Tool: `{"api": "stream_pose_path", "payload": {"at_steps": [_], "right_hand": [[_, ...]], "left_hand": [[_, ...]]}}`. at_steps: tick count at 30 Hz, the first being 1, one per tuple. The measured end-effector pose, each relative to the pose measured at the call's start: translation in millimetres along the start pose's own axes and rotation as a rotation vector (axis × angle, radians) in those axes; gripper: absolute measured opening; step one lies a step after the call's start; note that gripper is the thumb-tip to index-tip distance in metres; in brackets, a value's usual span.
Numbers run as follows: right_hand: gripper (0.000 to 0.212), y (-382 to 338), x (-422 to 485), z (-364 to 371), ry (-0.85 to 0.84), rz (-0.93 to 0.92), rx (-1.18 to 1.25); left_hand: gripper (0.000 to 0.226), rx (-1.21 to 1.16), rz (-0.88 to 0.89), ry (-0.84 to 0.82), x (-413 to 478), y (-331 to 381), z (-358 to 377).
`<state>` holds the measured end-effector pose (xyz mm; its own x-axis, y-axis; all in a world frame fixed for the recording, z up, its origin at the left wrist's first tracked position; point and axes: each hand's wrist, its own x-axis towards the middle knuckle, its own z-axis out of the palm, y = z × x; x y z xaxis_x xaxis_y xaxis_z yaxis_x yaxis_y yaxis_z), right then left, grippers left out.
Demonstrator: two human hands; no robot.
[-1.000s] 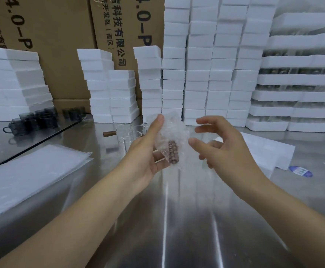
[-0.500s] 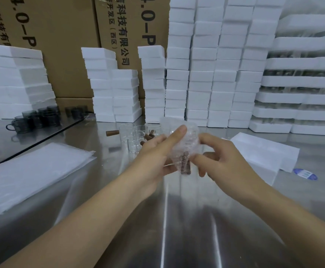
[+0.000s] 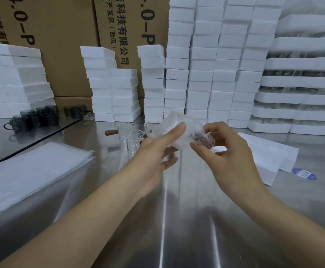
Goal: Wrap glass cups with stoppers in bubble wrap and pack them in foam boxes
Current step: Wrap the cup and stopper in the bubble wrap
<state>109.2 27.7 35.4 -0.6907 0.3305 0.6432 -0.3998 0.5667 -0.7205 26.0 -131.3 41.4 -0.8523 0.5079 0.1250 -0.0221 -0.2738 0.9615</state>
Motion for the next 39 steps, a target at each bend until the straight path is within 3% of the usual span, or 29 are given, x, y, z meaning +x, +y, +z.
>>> {"api": "stream_pose_path", "payload": {"at_steps": [4, 7, 10, 12, 14, 16, 18, 20, 23, 26, 32, 39], "right_hand": [[0.028, 9.9, 2.5, -2.0, -0.013, -0.03, -0.099], [0.03, 13.9, 7.9, -10.0, -0.113, -0.079, -0.177], [0.05, 20.6, 21.7, -31.9, -0.324, -0.162, -0.618], [0.063, 28.6, 29.0, -47.2, -0.386, 0.003, -0.865], [0.063, 38.2, 31.2, -55.5, -0.438, 0.193, -1.113], [0.053, 47.1, 30.5, -58.5, -0.471, 0.253, -1.221], [0.036, 45.9, 30.3, -59.3, -0.459, 0.224, -1.153], [0.028, 38.0, 30.5, -57.0, -0.496, 0.18, -0.986], [0.028, 16.0, 22.9, -40.7, -0.662, 0.137, -0.675], [0.027, 4.0, 13.5, -24.3, -0.753, 0.056, -0.551], [0.032, 4.1, 18.3, -36.8, -0.706, 0.005, -0.591], [0.02, 10.5, 19.8, -41.0, -0.75, 0.049, -0.614]], "left_hand": [[0.064, 0.24, 0.075, -0.001, 0.3, 0.7, -2.0], [0.068, 0.397, 0.135, 0.037, 5.1, 0.3, -10.9], [0.077, 0.566, 0.166, 0.056, 9.1, -6.0, -17.7], [0.059, 0.596, 0.205, 0.098, 9.7, -10.3, -18.0], [0.034, 0.468, 0.237, 0.125, 11.5, -10.2, -18.0], [0.043, 0.292, 0.222, 0.175, 12.5, -5.0, -18.9], [0.07, 0.199, 0.191, 0.222, 13.9, -0.6, -22.0], [0.079, 0.164, 0.192, 0.236, 14.1, 2.5, -22.4], [0.076, 0.17, 0.182, 0.23, 10.2, 4.2, -20.3], [0.075, 0.283, 0.218, 0.169, 9.6, -0.5, -20.5], [0.074, 0.498, 0.25, 0.081, 15.0, -13.2, -25.0], [0.073, 0.766, 0.256, -0.009, 15.8, -26.0, -24.4]]}}
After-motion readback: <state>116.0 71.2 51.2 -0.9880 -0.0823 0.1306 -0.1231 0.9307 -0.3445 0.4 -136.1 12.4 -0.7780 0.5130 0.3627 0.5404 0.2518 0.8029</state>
